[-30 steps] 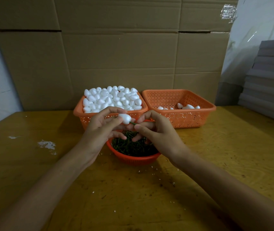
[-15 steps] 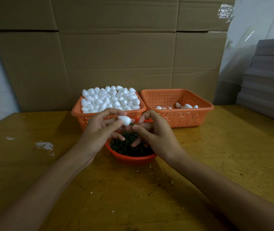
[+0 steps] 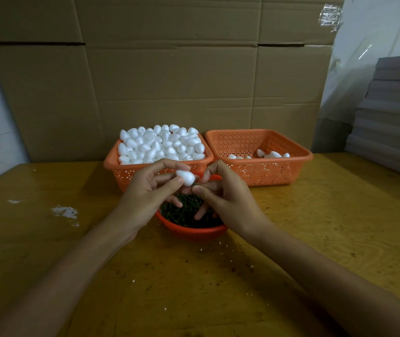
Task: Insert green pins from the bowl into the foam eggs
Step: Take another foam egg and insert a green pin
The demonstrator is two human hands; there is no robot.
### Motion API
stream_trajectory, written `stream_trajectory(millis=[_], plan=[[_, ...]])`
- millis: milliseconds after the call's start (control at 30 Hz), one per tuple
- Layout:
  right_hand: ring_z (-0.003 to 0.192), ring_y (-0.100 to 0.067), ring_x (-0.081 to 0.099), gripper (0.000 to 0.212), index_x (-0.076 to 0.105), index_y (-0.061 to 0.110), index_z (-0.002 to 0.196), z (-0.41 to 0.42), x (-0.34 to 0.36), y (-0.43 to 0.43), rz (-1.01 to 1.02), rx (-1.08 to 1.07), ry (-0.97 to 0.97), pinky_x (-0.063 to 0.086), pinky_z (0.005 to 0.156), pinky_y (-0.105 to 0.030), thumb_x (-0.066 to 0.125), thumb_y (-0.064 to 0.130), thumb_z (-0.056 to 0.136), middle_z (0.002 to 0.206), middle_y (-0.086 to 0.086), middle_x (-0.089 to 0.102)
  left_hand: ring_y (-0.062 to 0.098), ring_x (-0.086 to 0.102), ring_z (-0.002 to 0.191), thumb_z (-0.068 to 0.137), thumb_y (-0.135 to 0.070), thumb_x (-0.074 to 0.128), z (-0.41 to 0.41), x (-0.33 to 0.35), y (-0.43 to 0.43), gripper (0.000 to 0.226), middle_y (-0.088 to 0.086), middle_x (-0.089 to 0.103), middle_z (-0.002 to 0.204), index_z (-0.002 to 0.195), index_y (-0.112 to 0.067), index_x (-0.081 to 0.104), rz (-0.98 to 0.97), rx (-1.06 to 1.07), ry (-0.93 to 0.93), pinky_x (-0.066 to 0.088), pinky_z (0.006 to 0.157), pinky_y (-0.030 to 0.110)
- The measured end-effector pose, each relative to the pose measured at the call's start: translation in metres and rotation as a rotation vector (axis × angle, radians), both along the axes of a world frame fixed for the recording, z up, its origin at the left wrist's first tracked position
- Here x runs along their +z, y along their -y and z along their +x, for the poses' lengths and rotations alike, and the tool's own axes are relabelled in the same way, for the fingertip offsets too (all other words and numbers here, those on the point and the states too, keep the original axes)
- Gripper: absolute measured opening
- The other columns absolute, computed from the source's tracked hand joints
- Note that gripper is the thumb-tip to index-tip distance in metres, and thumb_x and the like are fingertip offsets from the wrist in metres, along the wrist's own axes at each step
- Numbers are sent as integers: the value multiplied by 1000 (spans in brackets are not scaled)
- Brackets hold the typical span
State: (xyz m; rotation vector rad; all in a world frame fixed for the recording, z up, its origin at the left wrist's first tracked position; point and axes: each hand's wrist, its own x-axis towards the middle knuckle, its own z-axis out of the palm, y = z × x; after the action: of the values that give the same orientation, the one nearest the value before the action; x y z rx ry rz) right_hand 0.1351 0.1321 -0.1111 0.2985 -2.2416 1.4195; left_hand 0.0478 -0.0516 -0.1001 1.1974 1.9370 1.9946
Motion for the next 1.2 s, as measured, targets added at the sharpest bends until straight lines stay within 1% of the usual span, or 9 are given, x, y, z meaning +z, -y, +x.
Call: stream_trajectory(millis=[67, 100, 133, 233, 367, 500, 700, 967, 1200], plan=[[64, -21, 77, 25, 41, 26, 101, 0, -1, 1, 76, -15, 11, 58, 70, -48, 65, 20, 102, 100, 11, 80, 21, 76, 96, 93, -27, 68, 0, -1, 0, 33, 5, 80, 112, 125, -20, 67, -2, -8, 0, 63, 70, 29], [65, -19, 77, 26, 40, 26, 102, 1, -1, 1, 110, -23, 17, 58, 74, -54, 65, 19, 101, 99, 12, 80, 22, 76, 95, 93, -27, 68, 0, -1, -1, 34, 5, 80, 112, 127, -24, 66, -4, -12, -2, 63, 71, 30], [65, -17, 76, 27, 39, 26, 102, 1, -1, 2, 134, -28, 22, 57, 77, -56, 66, 19, 101, 98, 14, 80, 23, 76, 93, 94, -27, 69, 1, -1, -1, 34, 6, 80, 112, 127, -26, 66, -5, -19, -4, 63, 72, 30], [66, -14, 76, 29, 38, 26, 102, 1, 0, 2, 166, -28, 25, 57, 77, -56, 66, 19, 101, 96, 14, 80, 21, 74, 83, 94, -25, 69, 1, -1, -1, 27, 10, 80, 107, 121, -23, 68, -1, -34, -12, 62, 69, 29], [67, -9, 76, 31, 37, 26, 100, 2, 0, 3, 209, -39, 20, 57, 77, -54, 67, 19, 100, 93, 15, 80, 21, 73, 81, 93, -23, 69, 2, -1, 0, 27, 10, 80, 106, 120, -18, 70, -25, -32, -27, 61, 68, 28], [68, -4, 75, 33, 36, 29, 97, 2, 0, 4, 229, -65, 12, 57, 79, -51, 67, 21, 100, 91, 17, 79, 22, 73, 80, 94, -23, 70, 1, -1, 0, 24, 11, 80, 103, 118, -22, 73, -33, -34, -49, 62, 68, 29], [72, -1, 74, 33, 35, 31, 96, 3, 0, 5, 252, -97, 24, 55, 83, -49, 67, 24, 100, 88, 18, 79, 19, 76, 77, 94, -21, 71, 2, -1, 0, 24, 6, 81, 101, 117, -24, 74, -45, -15, -136, 63, 66, 31], [73, -1, 73, 32, 37, 27, 97, 5, 2, 8, 275, -127, 11, 54, 79, -48, 68, 23, 99, 81, 15, 79, 21, 77, 72, 89, -22, 73, 6, -3, -3, 25, 2, 82, 96, 114, -22, 73, -52, 64, -181, 63, 64, 29], [72, 1, 73, 33, 37, 30, 95, 5, 2, 7, 285, -121, 8, 54, 78, -47, 69, 21, 99, 77, 15, 78, 19, 77, 69, 87, -26, 74, 9, -4, -5, 25, -5, 82, 95, 112, -29, 73, -68, 98, -181, 62, 63, 25]])
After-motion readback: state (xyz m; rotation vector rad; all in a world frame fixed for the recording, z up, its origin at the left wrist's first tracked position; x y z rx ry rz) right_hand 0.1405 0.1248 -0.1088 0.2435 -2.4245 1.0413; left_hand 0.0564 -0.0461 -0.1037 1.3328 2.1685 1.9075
